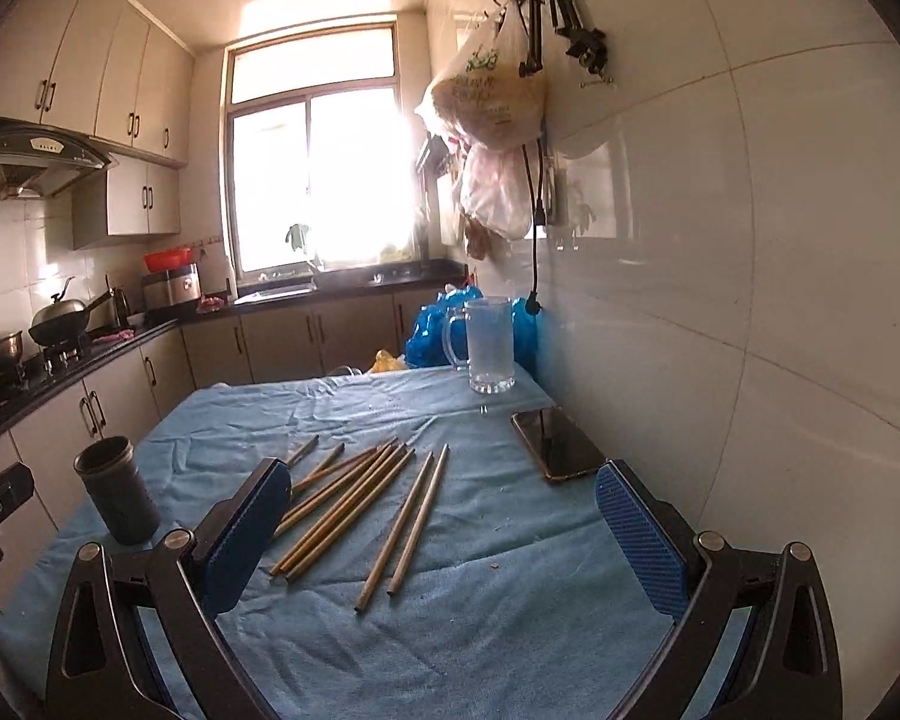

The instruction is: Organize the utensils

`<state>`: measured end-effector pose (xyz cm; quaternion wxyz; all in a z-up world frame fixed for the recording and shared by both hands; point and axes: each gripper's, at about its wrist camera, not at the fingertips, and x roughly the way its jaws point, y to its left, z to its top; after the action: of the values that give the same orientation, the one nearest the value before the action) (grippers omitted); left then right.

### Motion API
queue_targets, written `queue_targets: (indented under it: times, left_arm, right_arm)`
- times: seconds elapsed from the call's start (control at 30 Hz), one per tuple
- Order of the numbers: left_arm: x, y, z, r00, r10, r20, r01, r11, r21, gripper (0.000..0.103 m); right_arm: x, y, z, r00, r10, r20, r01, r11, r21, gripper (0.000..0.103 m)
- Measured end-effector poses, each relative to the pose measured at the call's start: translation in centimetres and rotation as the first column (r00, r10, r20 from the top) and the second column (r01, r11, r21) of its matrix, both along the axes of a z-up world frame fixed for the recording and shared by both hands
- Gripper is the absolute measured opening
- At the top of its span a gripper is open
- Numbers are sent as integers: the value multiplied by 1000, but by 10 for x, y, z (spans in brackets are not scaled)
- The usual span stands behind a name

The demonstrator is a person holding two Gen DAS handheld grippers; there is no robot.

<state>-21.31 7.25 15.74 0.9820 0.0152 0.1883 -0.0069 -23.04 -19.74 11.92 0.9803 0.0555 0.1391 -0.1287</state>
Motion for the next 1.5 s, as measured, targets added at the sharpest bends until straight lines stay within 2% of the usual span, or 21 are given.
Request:
queue_targets:
  times: [0.4, 0.87, 1.13, 1.33, 1.5]
  left_arm:
    - [-31, 7, 20, 998, -2, 59, 3, 1000, -11, 103]
    - [-47, 8, 28, 995, 10, 102, -8, 1000, -19, 103]
    - [-39, 16, 32, 995, 22, 92, -18, 999, -43, 103]
    - [-25, 16, 35, 997, 30, 77, -26, 999, -47, 103]
    - [-14, 14, 43, 996, 30, 80, -27, 999, -36, 103]
  right_arm:
    - [-30, 16, 20, 998, 26, 65, -24, 999, -30, 103]
    - [-40, 22, 26, 995, 61, 83, -57, 997, -52, 103]
    - [-33, 26, 31, 993, 75, 92, -69, 995, -66, 103]
    - [-25, 31, 37, 990, 62, 126, -41, 986, -163, 103]
    - [-14, 27, 50, 989, 101, 111, -82, 984, -158, 103]
